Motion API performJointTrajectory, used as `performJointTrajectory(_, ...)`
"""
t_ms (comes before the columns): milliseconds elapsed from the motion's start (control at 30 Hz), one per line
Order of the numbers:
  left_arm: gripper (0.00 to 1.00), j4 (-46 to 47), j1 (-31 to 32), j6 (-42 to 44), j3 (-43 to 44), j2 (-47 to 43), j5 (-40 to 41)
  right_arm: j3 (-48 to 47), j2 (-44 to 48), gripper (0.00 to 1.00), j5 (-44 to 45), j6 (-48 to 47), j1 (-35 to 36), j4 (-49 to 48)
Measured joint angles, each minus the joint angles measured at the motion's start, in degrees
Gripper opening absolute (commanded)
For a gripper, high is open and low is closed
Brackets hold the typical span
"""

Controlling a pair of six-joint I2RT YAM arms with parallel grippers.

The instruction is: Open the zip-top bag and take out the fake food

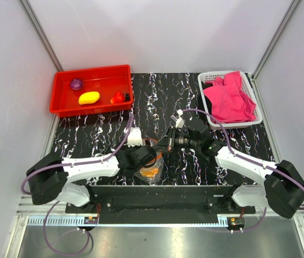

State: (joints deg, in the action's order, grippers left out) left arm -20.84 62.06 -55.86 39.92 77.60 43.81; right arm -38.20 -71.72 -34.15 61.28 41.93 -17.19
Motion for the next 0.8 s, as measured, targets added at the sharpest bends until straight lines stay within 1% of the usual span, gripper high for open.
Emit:
performJointTrajectory(133,0.89,2.5,-1.4,1.0,0.3,2.6,0.0,0.0,0.0,0.00,0.2,-0.1,-0.3,0.3)
performJointTrajectory(233,0.85,4.6,-1.9,2.2,0.5,3.9,-0.1,0.0,0.0,0.00,0.4,-0.2,-0.6,0.4)
performJointTrajectory(267,0.85,5.5,-2.0,2.7,0.5,4.2,-0.1,0.0,0.0,0.00,0.4,-0.2,-0.7,0.4)
performJointTrajectory(367,0.90,7.4,-2.2,4.2,0.6,5.1,-0.3,0.0,0.0,0.00,0.4,-0.4,-0.7,0.4)
performJointTrajectory(433,0.90,8.2,-2.4,5.1,0.9,5.7,-0.5,0.0,0.0,0.00,0.5,-0.7,-0.7,0.5)
performJointTrajectory(467,0.87,8.6,-2.5,5.3,1.2,6.1,-0.6,0.0,0.0,0.00,0.5,-0.8,-0.7,0.6)
performJointTrajectory(500,0.77,8.8,-2.7,5.5,1.6,6.5,-0.7,0.0,0.0,0.00,0.6,-0.9,-0.7,0.8)
performJointTrajectory(533,0.71,9.0,-2.8,5.7,1.9,6.9,-0.7,0.0,0.0,0.00,0.6,-1.0,-0.8,0.9)
performJointTrajectory(567,0.68,9.3,-3.0,5.8,2.2,7.1,-0.8,0.0,0.0,0.00,0.4,-1.0,-0.8,0.9)
performJointTrajectory(800,0.68,10.2,-3.6,5.0,2.4,7.0,-1.2,-1.5,0.0,0.00,-0.3,-1.1,-0.8,2.4)
